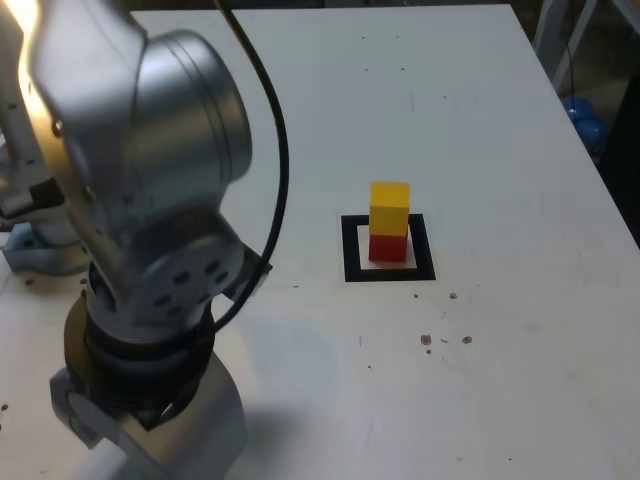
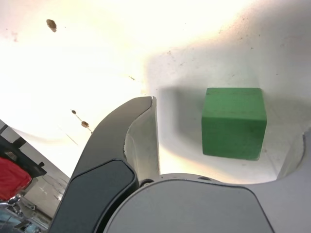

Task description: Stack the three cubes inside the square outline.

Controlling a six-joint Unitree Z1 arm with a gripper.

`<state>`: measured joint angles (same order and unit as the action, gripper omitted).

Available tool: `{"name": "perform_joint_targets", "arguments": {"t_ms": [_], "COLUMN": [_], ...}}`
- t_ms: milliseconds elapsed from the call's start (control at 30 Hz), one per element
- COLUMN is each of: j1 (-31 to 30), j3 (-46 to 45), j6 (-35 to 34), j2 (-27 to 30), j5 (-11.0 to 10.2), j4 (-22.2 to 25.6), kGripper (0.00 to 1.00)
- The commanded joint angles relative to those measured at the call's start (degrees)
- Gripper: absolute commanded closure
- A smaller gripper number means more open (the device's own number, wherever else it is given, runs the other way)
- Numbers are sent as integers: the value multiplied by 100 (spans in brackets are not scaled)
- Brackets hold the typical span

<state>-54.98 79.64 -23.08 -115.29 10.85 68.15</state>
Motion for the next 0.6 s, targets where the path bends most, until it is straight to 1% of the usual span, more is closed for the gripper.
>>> {"name": "perform_joint_targets", "arguments": {"t_ms": [0,167,367,467,567], "j1": [-13,-14,-13,-13,-13], "j3": [26,40,100,141,169], "j6": [-4,18,40,42,31], "j2": [-93,-247,-374,-413,-439], "j5": [17,18,5,6,6], "j4": [-41,-134,-207,-204,-172], "kGripper": [4,9,16,24,38]}}
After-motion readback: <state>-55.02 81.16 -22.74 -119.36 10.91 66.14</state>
